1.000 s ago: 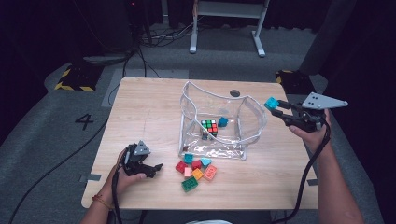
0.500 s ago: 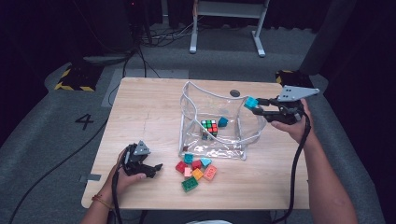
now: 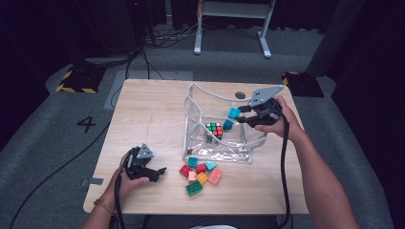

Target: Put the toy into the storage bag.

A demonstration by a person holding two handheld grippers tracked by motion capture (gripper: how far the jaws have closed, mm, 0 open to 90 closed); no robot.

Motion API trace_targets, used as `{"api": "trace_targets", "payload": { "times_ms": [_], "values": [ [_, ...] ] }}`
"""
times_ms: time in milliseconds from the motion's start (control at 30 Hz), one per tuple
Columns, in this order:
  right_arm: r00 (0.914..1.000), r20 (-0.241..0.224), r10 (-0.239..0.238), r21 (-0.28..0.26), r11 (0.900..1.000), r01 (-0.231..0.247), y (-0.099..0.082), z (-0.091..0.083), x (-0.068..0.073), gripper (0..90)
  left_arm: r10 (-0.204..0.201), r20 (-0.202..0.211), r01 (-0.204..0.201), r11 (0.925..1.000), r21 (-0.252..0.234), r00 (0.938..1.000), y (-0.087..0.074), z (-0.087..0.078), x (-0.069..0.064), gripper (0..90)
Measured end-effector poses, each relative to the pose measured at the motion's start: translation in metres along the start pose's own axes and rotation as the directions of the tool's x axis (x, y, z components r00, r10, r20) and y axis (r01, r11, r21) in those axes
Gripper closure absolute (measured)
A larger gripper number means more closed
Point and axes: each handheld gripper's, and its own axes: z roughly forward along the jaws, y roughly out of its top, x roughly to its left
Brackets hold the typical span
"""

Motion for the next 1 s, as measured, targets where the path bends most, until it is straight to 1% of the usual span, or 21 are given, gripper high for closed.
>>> {"api": "trace_targets", "payload": {
  "times_ms": [67,100,133,200,267,300,333,367,400,433,467,500,533,567,633,700,767,800,833,933,1000],
  "values": [
    [0.9999,-0.015,-0.003,0.026,0.9997,0.004,0.004,0.007,-0.001,59.3,0.000,0.000,0.000,1.0000,0.000,1.0000,0.000,0.000,0.000,11.5],
    [0.9997,-0.018,-0.014,0.040,0.9991,0.015,0.006,0.011,-0.002,59.2,0.000,0.000,0.000,1.0000,0.000,1.0000,0.000,0.000,0.000,11.5],
    [0.9998,-0.017,-0.012,0.060,0.9981,0.013,0.008,0.014,-0.002,59.2,0.000,0.000,0.000,1.0000,0.000,1.0000,0.000,0.000,0.000,11.5],
    [0.9991,-0.033,-0.028,0.095,0.9950,0.031,0.010,0.020,-0.004,59.2,0.000,0.000,0.000,1.0000,0.000,1.0000,0.000,0.000,0.000,11.5],
    [0.9990,-0.025,-0.037,0.137,0.9897,0.040,0.013,0.026,-0.006,59.2,-0.001,0.000,0.001,1.0000,0.000,1.0000,0.000,0.000,0.000,11.5],
    [0.9991,-0.032,-0.027,0.159,0.9868,0.031,0.014,0.029,-0.006,59.2,0.000,0.000,0.000,1.0000,0.000,1.0000,0.000,0.000,0.000,11.5],
    [0.9979,-0.038,-0.053,0.163,0.9849,0.058,0.015,0.031,-0.007,59.2,0.000,0.000,0.000,1.0000,0.000,1.0000,0.000,0.000,0.000,11.5],
    [0.9980,-0.040,-0.048,0.173,0.9834,0.054,0.015,0.033,-0.006,59.2,0.000,0.000,0.000,1.0000,0.000,1.0000,0.000,0.000,0.000,11.5],
    [0.9977,-0.034,-0.058,0.193,0.9793,0.063,0.016,0.035,-0.008,59.3,0.000,0.000,0.000,1.0000,0.000,1.0000,0.000,0.000,0.000,11.5],
    [0.9981,-0.038,-0.049,0.205,0.9773,0.055,0.016,0.037,-0.008,59.3,0.000,0.000,0.000,1.0000,0.000,1.0000,0.000,0.000,0.000,11.5],
    [0.9978,-0.037,-0.054,0.230,0.9711,0.061,0.017,0.038,-0.009,59.2,0.000,0.000,0.000,1.0000,0.000,1.0000,0.000,0.000,0.000,11.5],
    [0.9981,-0.034,-0.051,0.244,0.9681,0.058,0.017,0.040,-0.009,59.2,0.001,-0.001,-0.001,1.0000,0.000,1.0000,0.000,0.000,0.000,11.5],
    [0.9978,-0.037,-0.056,0.245,0.9675,0.063,0.015,0.043,-0.010,59.3,0.001,0.000,-0.001,1.0000,0.000,1.0000,0.000,0.000,0.000,11.5],
    [0.9979,-0.047,-0.044,0.255,0.9655,0.055,0.015,0.044,-0.010,59.2,0.000,0.000,0.000,1.0000,0.000,1.0000,0.000,0.000,0.000,11.5],
    [0.9982,-0.050,-0.033,0.292,0.9552,0.046,0.012,0.047,-0.013,59.2,0.000,0.000,0.000,1.0000,0.000,1.0000,0.000,0.000,0.000,11.5],
    [0.9990,-0.039,-0.022,0.342,0.9391,0.034,0.008,0.048,-0.015,59.2,0.000,0.000,0.000,1.0000,0.000,1.0000,0.000,0.000,0.000,11.5],
    [0.9993,-0.032,-0.019,0.366,0.9302,0.030,0.005,0.048,-0.017,59.2,0.000,-0.001,0.000,1.0000,0.000,1.0000,0.000,0.000,0.000,11.5],
    [0.9994,-0.028,-0.021,0.385,0.9223,0.030,0.003,0.047,-0.018,59.2,0.000,0.000,0.000,1.0000,0.000,1.0000,0.000,0.000,0.000,11.6],
    [0.9998,-0.015,-0.013,0.414,0.9100,0.018,0.000,0.045,-0.019,59.2,0.000,0.000,0.000,1.0000,0.000,1.0000,0.000,0.000,0.000,11.5],
    [1.0000,-0.006,0.007,0.441,0.8975,-0.004,-0.008,0.040,-0.023,59.2,-0.001,0.000,0.001,1.0000,-0.001,1.0000,0.000,0.000,0.000,11.5],
    [1.0000,0.007,0.007,0.461,0.8876,-0.009,-0.013,0.036,-0.025,59.2,0.000,0.000,0.000,1.0000,0.000,1.0000,0.000,0.000,0.000,11.5]
  ]
}}
